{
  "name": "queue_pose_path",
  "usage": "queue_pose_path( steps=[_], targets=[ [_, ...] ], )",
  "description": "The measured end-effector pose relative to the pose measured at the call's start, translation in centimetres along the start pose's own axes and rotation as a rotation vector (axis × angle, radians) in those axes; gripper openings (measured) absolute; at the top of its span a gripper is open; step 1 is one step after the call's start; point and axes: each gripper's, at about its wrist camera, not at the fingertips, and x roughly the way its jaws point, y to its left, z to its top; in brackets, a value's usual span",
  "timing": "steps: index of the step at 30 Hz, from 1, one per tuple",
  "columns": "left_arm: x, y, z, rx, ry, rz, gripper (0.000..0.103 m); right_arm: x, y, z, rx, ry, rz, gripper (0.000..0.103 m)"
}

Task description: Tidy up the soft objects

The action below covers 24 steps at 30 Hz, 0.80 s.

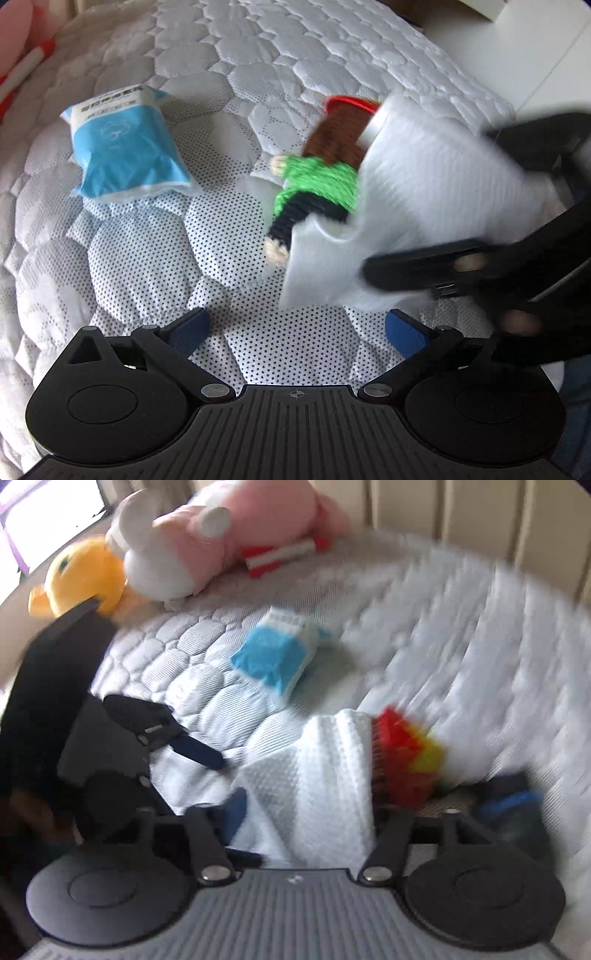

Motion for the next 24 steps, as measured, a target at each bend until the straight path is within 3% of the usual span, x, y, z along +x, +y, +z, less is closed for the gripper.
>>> queue_pose_path(
  steps=[2,6,9,12,14,17,20,21,23,24],
  targets=[
    [0.0,0.1,0.0,0.000,-0.001,-0.003,0.103,-1.1,-0.2,-0.1,-0.070,0.004,-0.047,0.066],
    [0.0,0.6,0.2,-0.027,-0.005,-0.022,0.103,-2.2,-1.6,-1.6,-0.101,0.061,-0.051,0.067],
    [-0.1,0.5,0.4,-0.013,0.005,-0.022,0.103,-2.0,-1.9,-2.3,-0.089,0.003,-0.123,0.057],
    [-1.6,1.3,0.6,-0.005,-0.024,-0.006,0.103,-1.7,-2.1,-2.0,-0.020,0.016,-0.010,0.051],
    [-3.2,3.2,0.9,-0.101,-0.093,0.013,0.103,-1.2,-1.6,-2.2,-0.014,0.051,0.044,0.055],
    [-4.6,6.5,1.0,-0.312,-0.180,-0.004,0.103,0.6,0.0,-2.4,-0.079,0.074,0.008,0.056],
    [-4.0,8.9,0.4,-0.501,-0.174,-0.090,0.103,2.1,0.4,-2.4,-0.080,0.087,-0.018,0.044],
    [-3.9,9.4,0.1,-0.538,-0.175,-0.111,0.103,2.5,0.1,-2.4,-0.053,0.097,-0.003,0.028],
    [-4.1,10.1,-0.2,-0.595,-0.182,-0.141,0.103,2.5,-0.5,-2.4,0.017,0.103,0.024,0.006],
    [-4.2,10.4,-0.3,-0.609,-0.191,-0.145,0.103,1.6,-0.8,-2.3,0.050,0.078,0.045,0.006]
  ],
)
